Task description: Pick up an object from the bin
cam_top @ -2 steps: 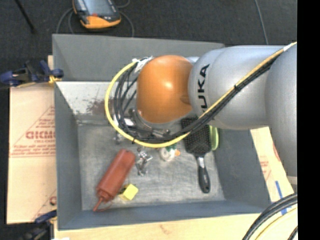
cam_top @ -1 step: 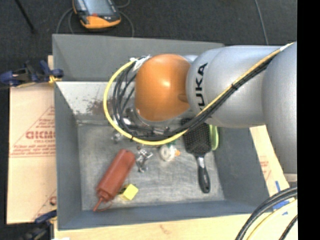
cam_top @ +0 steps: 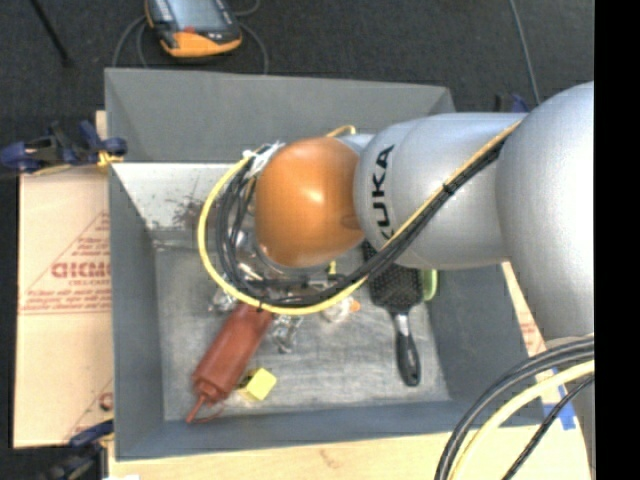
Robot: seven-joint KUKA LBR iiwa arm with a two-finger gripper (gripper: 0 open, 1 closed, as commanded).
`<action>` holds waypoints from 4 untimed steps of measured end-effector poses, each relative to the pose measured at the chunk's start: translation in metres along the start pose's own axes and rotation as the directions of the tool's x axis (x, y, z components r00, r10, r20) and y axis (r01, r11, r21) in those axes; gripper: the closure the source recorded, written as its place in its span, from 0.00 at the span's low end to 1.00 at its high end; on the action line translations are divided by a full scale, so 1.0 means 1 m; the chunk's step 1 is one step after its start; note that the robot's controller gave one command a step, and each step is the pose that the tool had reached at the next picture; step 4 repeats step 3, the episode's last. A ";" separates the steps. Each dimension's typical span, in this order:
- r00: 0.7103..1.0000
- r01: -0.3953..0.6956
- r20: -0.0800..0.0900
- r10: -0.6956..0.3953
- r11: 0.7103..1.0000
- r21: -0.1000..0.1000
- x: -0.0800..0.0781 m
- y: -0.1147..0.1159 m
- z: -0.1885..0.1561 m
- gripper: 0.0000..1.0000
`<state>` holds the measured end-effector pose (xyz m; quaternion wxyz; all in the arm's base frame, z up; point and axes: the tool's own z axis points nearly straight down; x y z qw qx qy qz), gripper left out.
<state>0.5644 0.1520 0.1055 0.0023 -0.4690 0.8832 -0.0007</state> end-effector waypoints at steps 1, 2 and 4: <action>0.965 0.262 0.000 -0.262 0.965 0.006 -0.016 0.010 0.026 1.00; 0.965 0.262 0.000 -0.262 0.965 0.006 -0.016 0.010 0.026 1.00; 0.965 0.261 0.001 -0.261 0.965 0.006 -0.015 0.010 0.023 1.00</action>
Offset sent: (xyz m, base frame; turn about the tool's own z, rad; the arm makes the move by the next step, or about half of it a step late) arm 0.0000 0.0000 0.0000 0.0000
